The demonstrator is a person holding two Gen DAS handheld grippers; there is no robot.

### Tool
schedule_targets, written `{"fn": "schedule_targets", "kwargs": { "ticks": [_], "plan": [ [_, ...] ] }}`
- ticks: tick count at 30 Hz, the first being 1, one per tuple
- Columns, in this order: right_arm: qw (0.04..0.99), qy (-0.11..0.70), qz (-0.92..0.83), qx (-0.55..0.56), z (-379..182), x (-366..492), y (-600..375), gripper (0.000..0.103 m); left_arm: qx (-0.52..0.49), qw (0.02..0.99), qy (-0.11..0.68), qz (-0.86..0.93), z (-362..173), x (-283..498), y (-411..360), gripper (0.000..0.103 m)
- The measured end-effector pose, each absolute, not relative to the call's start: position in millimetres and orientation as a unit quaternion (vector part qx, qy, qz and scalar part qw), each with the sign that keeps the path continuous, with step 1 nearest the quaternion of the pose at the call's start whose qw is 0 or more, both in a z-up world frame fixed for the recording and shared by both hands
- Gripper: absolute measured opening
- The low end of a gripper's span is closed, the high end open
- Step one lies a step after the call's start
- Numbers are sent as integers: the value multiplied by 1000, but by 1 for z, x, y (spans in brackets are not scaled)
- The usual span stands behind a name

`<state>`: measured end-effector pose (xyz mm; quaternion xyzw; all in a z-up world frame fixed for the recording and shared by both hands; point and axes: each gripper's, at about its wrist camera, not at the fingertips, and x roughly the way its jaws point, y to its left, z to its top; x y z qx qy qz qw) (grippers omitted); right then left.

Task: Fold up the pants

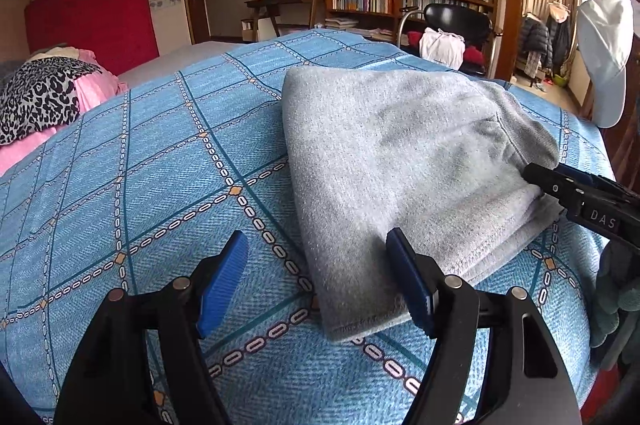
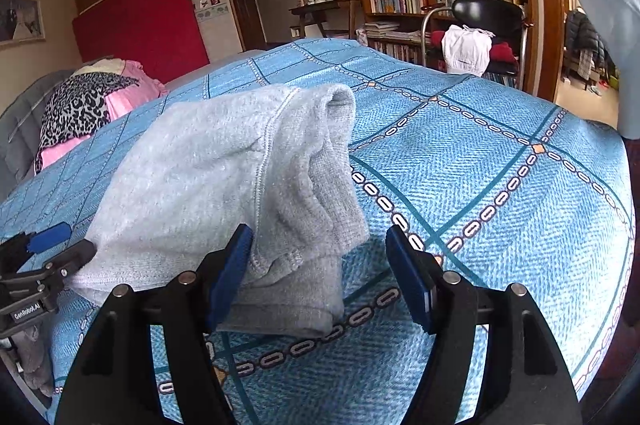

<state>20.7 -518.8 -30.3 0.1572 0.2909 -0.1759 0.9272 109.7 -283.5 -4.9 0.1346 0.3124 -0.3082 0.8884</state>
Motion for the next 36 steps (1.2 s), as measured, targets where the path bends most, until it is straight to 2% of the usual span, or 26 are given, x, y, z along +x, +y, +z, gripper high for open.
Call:
{"fn": "schedule_targets", "kwargs": {
  "ticks": [6, 13, 16, 20, 23, 31, 36],
  "plan": [
    [930, 252, -207, 169, -26, 0, -499, 70, 137, 900, 288, -298, -1, 91, -276, 71],
    [937, 236, -209, 148, -24, -13, -462, 75, 114, 908, 284, -286, 1, 86, -260, 71],
    [941, 234, -209, 127, -26, -12, -443, 80, 106, 912, 278, -281, 2, 82, -255, 82],
    [939, 243, -221, 99, -37, -9, -424, 80, 102, 918, 264, -278, 4, 76, -251, 82],
    [941, 233, -231, 80, -39, -12, -416, 80, 99, 921, 255, -278, 6, 73, -247, 91],
    [941, 221, -242, 89, -45, -18, -413, 84, 98, 925, 242, -276, 10, 68, -247, 91],
    [944, 213, -237, 85, -43, -23, -413, 93, 93, 926, 242, -274, 10, 69, -246, 91]
  ]
}}
